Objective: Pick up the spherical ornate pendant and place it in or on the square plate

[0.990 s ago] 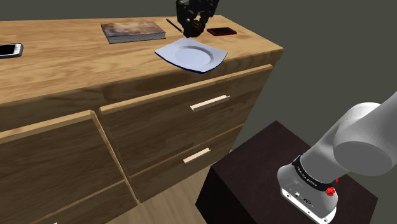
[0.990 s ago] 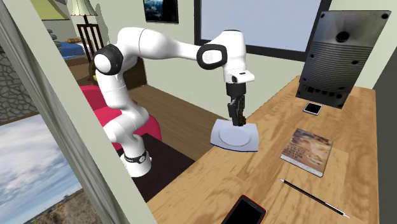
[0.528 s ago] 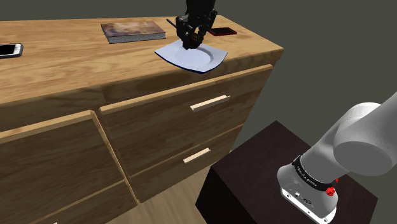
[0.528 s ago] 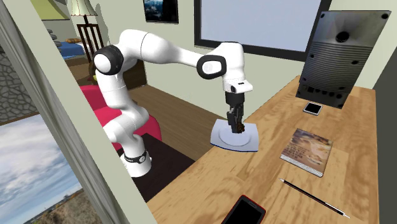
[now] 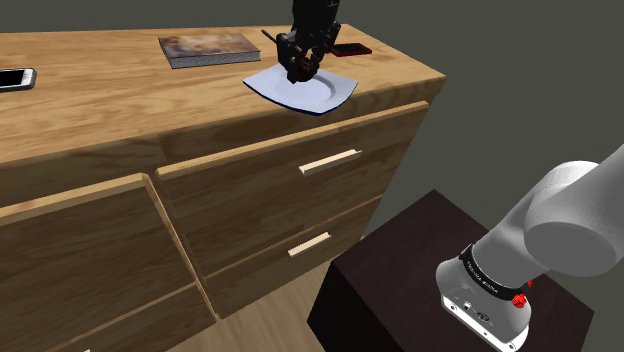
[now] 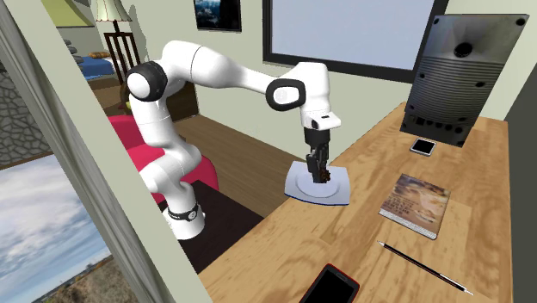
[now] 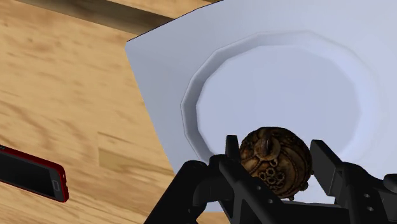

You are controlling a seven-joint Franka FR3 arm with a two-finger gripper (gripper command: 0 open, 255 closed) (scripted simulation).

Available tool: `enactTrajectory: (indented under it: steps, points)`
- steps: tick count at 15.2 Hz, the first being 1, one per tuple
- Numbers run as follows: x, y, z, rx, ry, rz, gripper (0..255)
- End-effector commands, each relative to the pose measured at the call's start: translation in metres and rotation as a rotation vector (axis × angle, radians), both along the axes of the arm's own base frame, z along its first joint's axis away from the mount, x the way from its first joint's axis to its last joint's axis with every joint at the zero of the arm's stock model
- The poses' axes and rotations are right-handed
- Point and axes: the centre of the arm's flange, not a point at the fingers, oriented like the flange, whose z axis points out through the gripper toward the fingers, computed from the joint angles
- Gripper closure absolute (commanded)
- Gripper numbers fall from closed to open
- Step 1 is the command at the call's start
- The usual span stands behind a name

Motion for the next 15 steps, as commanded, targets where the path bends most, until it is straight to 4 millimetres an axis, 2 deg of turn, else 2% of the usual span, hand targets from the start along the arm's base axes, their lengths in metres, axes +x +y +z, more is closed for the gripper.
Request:
enactTrajectory:
  steps: [1,2,7,11,15]
  points:
    - [0.000,0.000,0.000,0.000,0.000,0.000,255]
    - [0.000,0.000,0.000,0.000,0.000,0.000,0]
    - [0.000,0.000,0.000,0.000,0.000,0.000,0]
    - [-0.012,0.005,0.048,0.000,0.000,0.000,0]
    - [-0.012,0.005,0.048,0.000,0.000,0.000,0]
